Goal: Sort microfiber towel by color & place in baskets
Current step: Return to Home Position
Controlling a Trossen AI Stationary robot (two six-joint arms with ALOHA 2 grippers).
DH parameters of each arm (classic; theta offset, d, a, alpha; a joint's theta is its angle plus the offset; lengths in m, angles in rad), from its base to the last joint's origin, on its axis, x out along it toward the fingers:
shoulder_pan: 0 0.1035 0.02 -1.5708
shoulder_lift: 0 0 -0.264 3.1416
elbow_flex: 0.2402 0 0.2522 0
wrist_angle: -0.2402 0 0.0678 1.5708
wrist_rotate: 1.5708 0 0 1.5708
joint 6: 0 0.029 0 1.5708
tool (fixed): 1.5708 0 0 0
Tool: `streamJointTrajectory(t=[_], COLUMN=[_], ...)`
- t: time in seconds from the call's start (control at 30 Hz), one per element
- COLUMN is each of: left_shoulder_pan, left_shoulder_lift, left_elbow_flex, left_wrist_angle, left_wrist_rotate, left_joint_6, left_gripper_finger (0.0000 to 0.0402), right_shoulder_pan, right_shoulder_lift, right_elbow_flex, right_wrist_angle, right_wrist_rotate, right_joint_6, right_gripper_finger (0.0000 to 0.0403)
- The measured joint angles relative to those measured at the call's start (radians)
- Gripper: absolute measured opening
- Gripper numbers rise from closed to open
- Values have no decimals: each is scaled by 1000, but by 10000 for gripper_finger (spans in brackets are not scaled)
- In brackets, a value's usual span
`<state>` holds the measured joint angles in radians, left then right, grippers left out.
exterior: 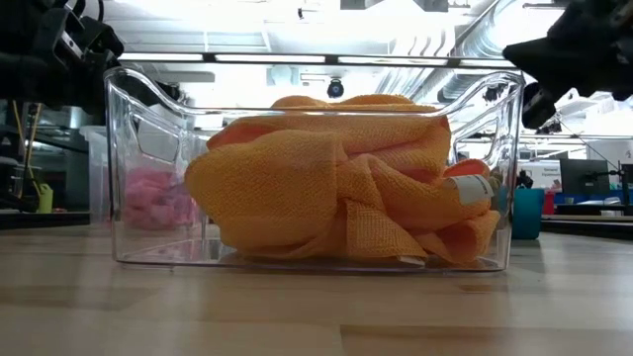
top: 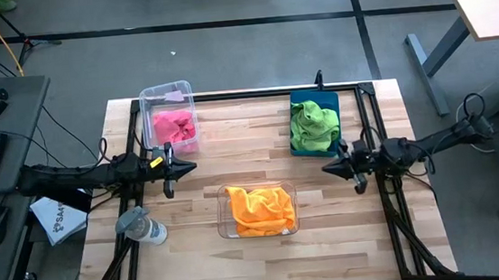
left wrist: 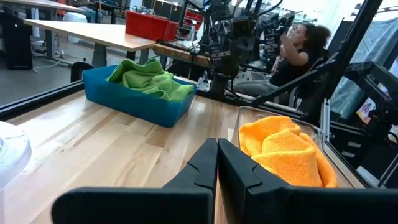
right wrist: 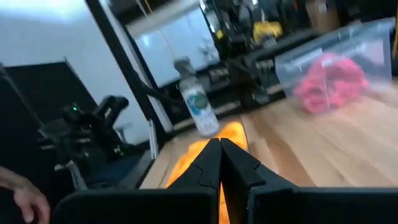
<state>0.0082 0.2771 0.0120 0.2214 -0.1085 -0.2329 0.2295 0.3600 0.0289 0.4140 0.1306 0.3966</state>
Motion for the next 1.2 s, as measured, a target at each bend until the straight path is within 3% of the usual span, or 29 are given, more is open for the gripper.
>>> streamJointTrajectory(t=[0.27,0.33,0.47,0.6,0.9,1.2], left_shoulder_pan=[0,0,0,0,0,0], left_shoulder_lift=[0,0,0,0,0,-11], left_elbow_flex=[0,0,0,1,1,1], left_wrist_angle=[0,0,0,0,0,-22], left_wrist_rotate=[0,0,0,0,0,1], left_joint_6=[0,0,0,0,0,0], left_gripper_finger=[1,1,1,1,1,1], right_shoulder_pan=[0,0,-1,-1,0,13], right_shoulder_lift=[-68,-68,-66,-65,-62,-336], right_elbow_flex=[-19,-19,-19,-18,-18,-17], right_wrist_angle=[-50,-114,-258,-360,-362,-364], right_wrist_rotate=[-5,54,168,174,168,165], right_joint_6=[-314,-353,-345,-353,-353,-352], right_gripper_finger=[0,0,0,0,0,0])
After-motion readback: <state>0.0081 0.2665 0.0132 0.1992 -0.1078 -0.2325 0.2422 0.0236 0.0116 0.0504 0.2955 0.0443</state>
